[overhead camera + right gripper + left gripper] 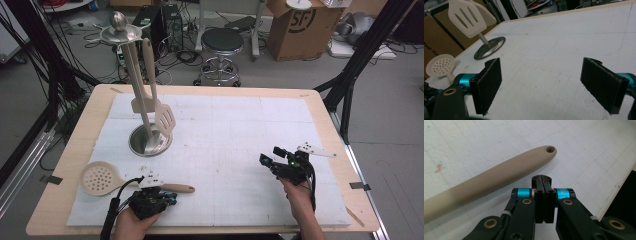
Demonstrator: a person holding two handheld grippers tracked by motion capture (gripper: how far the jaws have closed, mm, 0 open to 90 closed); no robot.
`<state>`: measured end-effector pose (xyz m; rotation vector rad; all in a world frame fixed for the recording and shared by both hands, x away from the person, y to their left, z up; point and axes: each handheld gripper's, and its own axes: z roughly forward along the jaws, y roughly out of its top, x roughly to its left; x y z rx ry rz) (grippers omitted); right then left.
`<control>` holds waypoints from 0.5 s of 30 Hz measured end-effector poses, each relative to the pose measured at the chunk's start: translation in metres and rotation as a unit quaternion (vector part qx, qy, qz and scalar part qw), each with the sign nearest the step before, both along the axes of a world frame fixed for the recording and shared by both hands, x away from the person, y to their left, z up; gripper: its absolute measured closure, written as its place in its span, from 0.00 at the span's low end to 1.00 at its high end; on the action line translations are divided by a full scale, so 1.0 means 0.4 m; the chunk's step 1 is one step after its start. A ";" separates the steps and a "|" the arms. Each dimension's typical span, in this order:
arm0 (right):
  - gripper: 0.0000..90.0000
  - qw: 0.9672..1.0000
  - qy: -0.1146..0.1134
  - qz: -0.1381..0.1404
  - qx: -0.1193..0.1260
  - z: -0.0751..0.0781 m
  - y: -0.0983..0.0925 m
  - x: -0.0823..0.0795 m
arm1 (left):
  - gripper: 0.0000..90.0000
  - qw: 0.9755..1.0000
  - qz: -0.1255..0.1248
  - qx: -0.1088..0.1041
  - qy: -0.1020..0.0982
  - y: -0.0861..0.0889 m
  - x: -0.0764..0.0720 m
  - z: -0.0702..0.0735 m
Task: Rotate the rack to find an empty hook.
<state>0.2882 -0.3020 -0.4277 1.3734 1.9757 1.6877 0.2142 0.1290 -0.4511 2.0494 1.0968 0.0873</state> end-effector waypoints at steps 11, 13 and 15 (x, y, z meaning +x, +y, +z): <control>0.18 1.000 0.001 0.000 -0.002 0.000 0.001 0.000 | 1.00 0.999 0.030 -0.035 0.003 -0.011 0.071 -0.021; 0.18 1.000 0.002 -0.001 0.000 0.000 0.000 -0.001 | 1.00 0.998 0.045 -0.032 0.000 -0.011 0.094 -0.023; 0.18 1.000 0.000 -0.003 0.001 -0.001 -0.004 0.000 | 1.00 0.997 0.062 -0.041 0.003 0.000 0.117 -0.026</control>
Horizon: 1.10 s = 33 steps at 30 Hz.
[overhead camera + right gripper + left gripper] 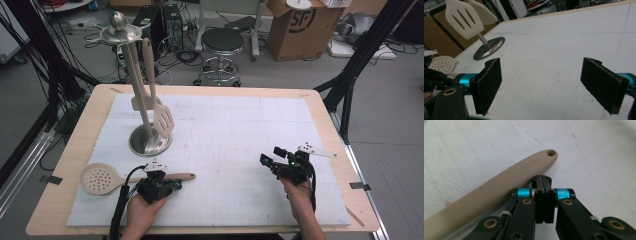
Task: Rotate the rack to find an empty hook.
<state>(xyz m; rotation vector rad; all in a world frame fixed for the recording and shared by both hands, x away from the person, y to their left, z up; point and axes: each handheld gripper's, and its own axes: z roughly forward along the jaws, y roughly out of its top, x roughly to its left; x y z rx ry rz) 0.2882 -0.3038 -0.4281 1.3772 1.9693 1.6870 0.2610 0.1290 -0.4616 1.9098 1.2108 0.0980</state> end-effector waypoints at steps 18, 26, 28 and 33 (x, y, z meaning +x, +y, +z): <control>0.18 1.000 0.009 -0.003 0.000 -0.004 -0.003 -0.001 | 1.00 0.994 0.106 0.034 -0.023 0.084 0.066 0.003; 0.18 1.000 0.007 -0.003 -0.001 -0.004 -0.004 0.000 | 1.00 0.991 0.125 0.032 -0.021 0.105 0.076 0.013; 0.18 1.000 0.007 -0.002 -0.001 -0.004 -0.004 0.000 | 1.00 0.991 0.127 0.033 -0.020 0.110 0.081 0.016; 0.18 1.000 0.007 -0.003 0.000 -0.004 -0.002 0.000 | 1.00 0.990 0.140 0.031 -0.015 0.124 0.092 0.023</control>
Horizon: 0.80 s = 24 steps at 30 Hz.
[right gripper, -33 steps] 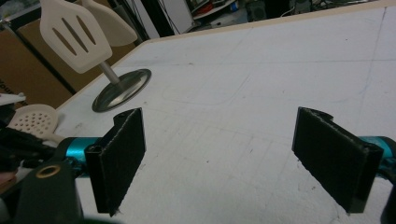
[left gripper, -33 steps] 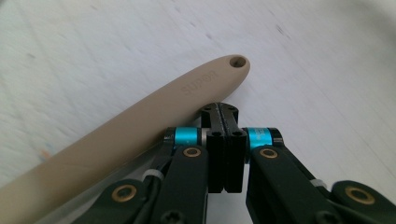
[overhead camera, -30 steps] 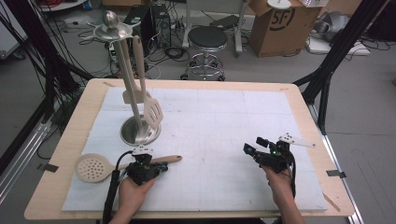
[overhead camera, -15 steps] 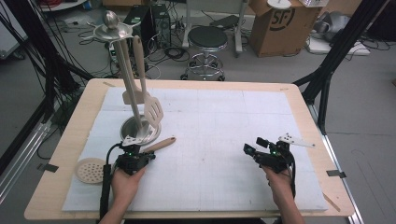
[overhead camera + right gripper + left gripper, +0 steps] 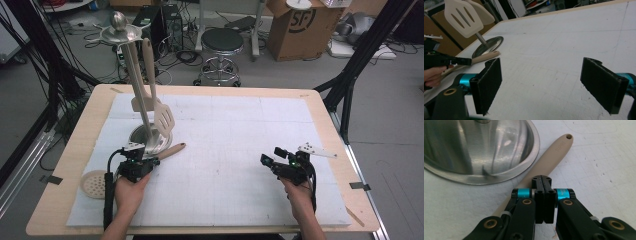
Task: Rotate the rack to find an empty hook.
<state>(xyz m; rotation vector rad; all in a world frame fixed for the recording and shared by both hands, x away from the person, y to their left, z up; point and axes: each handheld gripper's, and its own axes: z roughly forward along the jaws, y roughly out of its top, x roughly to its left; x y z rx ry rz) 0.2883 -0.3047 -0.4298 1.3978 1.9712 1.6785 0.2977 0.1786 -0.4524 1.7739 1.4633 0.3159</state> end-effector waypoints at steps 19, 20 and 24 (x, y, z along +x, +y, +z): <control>0.18 1.000 0.001 0.004 -0.003 0.000 0.004 0.001 | 1.00 0.999 -0.054 -0.005 0.007 -0.027 0.014 0.026; 0.18 1.000 -0.001 0.004 -0.004 0.000 0.004 0.001 | 1.00 0.998 -0.057 0.000 0.010 -0.035 0.016 0.021; 0.18 1.000 0.002 0.002 -0.001 0.000 0.001 0.001 | 1.00 0.998 -0.060 0.013 0.022 -0.060 0.026 0.001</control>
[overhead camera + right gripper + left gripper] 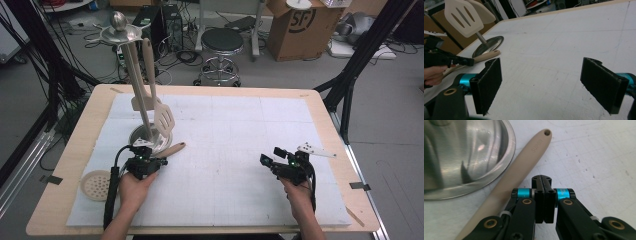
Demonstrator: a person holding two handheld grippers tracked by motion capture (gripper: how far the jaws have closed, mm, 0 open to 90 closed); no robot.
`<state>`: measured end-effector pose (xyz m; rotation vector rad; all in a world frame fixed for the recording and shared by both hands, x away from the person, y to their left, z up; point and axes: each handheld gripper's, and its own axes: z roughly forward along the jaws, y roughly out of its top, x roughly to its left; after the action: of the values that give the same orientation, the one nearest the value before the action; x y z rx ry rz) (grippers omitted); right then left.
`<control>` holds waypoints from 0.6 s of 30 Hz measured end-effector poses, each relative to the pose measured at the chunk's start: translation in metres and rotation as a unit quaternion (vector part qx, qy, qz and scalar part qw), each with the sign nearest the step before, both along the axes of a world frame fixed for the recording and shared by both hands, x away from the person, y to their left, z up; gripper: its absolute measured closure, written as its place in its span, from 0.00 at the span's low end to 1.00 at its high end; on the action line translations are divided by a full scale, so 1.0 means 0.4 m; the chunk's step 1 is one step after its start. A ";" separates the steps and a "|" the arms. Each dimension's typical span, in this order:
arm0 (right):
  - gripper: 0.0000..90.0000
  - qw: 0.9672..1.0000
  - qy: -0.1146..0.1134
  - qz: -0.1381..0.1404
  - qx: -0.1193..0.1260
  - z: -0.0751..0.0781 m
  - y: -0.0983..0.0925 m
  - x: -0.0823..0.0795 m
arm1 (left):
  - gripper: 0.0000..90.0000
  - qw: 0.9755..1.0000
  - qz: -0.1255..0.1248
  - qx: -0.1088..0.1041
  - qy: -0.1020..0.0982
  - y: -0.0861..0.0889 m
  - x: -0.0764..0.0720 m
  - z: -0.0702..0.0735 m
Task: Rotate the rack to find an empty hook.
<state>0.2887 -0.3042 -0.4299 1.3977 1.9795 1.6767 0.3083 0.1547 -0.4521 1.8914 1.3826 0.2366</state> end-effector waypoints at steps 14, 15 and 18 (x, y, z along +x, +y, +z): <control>0.18 1.000 0.000 -0.001 0.000 -0.001 -0.002 0.000 | 1.00 0.998 0.047 0.010 -0.038 -0.014 0.024 -0.019; 0.18 1.000 -0.001 -0.002 -0.001 -0.001 -0.003 0.001 | 1.00 0.998 0.050 0.008 -0.042 -0.012 0.025 -0.019; 0.18 1.000 0.001 -0.004 0.001 -0.002 -0.005 0.001 | 1.00 0.997 0.057 0.005 -0.049 -0.009 0.025 -0.014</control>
<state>0.2889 -0.3062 -0.4309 1.4077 1.9709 1.6758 0.3183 0.1510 -0.4578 1.7880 1.4259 0.3877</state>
